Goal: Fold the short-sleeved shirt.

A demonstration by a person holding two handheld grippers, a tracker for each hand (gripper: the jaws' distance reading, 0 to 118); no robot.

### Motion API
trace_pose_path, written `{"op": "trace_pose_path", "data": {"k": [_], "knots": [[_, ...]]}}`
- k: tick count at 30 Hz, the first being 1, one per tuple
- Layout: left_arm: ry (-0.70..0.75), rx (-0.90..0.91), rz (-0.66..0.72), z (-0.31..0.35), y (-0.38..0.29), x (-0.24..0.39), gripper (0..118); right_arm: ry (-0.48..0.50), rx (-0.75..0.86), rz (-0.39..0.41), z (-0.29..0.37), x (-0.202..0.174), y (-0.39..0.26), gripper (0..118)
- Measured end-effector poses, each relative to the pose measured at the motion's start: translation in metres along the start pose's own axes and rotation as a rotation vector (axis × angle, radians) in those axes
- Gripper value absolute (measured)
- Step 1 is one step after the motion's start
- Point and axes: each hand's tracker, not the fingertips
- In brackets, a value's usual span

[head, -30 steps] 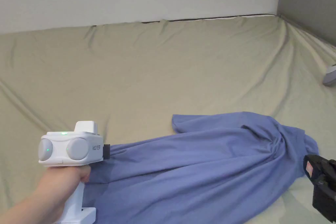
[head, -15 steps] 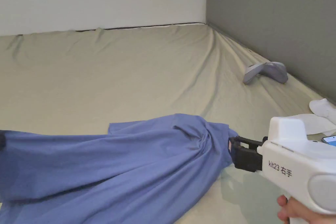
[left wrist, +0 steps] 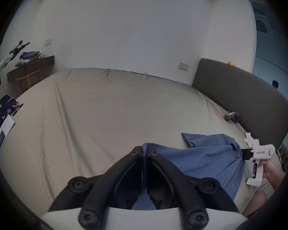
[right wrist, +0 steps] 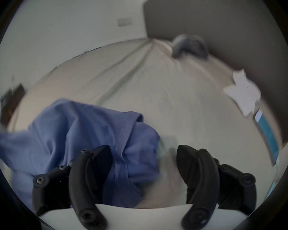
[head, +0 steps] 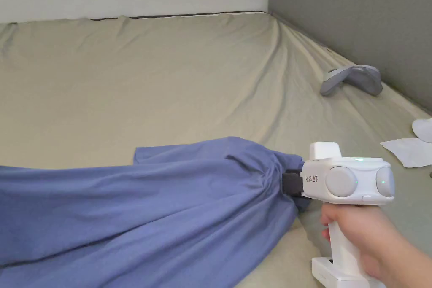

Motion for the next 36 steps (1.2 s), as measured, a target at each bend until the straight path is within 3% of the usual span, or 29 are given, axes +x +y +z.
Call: {"op": "trace_pose_path", "data": {"k": [1, 2, 3, 4, 6, 8, 10, 16, 25, 30, 33, 36], "knots": [[0.0, -0.001, -0.002, 0.0, 0.0, 0.0, 2, -0.021, 0.026, -0.043, 0.006, -0.002, -0.001, 19], [-0.001, -0.001, 0.0, 0.002, -0.001, 0.001, 2, 0.016, 0.039, -0.048, 0.011, -0.003, 0.0, 6], [-0.001, 0.0, 0.003, 0.003, -0.001, 0.001, 2, 0.167, -0.016, -0.086, 0.008, -0.003, -0.001, 6], [-0.002, 0.001, 0.005, 0.005, 0.001, 0.0, 2, 0.161, -0.024, -0.112, 0.011, -0.005, -0.003, 6], [0.002, 0.006, -0.001, 0.015, 0.005, -0.002, 2, 0.106, 0.04, -0.033, 0.025, -0.008, -0.002, 5], [-0.003, 0.018, -0.011, 0.029, 0.014, -0.004, 1, 0.058, 0.155, -0.006, 0.048, -0.007, 0.008, 5], [0.018, 0.068, -0.023, 0.048, 0.026, -0.007, 1, 0.11, 0.239, -0.048, 0.073, 0.003, 0.018, 5], [0.054, 0.217, -0.025, 0.121, 0.082, -0.013, 1, 0.125, 0.416, -0.061, 0.165, 0.012, 0.069, 5], [0.143, 0.423, -0.011, 0.233, 0.177, -0.024, 1, 0.124, 0.664, -0.011, 0.292, -0.001, 0.129, 5], [0.176, 0.499, -0.016, 0.258, 0.228, -0.023, 1, 0.097, 0.734, 0.025, 0.342, -0.001, 0.178, 5], [0.198, 0.517, -0.059, 0.256, 0.253, -0.016, 1, 0.042, 0.79, 0.102, 0.353, -0.001, 0.21, 6], [0.215, 0.511, -0.073, 0.237, 0.276, -0.009, 1, 0.004, 0.777, 0.098, 0.346, -0.005, 0.239, 6]]}}
